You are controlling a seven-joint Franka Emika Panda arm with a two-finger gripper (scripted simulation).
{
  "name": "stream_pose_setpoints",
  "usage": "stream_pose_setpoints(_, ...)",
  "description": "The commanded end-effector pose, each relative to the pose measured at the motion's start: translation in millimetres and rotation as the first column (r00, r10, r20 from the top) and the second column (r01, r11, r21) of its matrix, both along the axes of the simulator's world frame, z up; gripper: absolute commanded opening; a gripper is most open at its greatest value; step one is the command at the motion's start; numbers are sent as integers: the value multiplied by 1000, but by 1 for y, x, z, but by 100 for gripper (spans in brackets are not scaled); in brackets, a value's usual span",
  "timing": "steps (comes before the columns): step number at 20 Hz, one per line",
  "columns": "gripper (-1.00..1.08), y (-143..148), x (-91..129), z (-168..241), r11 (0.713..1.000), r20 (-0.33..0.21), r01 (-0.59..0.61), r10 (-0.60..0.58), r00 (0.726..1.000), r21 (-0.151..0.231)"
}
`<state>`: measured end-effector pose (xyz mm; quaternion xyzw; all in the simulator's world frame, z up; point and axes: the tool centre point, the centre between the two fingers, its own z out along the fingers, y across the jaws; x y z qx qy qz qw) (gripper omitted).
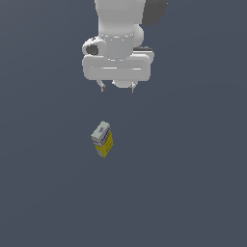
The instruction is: Pick up the object and move it to a goal position.
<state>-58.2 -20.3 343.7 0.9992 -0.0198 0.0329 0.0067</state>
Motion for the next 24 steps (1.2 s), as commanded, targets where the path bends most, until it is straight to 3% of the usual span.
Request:
stream_pose_setpoints(1, 100, 0, 0, 0, 1000, 0, 0, 0, 1000, 0)
stream_pose_setpoints(13, 100, -16, 0, 13, 1000, 30, -7, 8, 1000, -19)
stream_pose_setpoints(24, 100, -30, 19, -25, 996, 6, 92, -92, 996, -1)
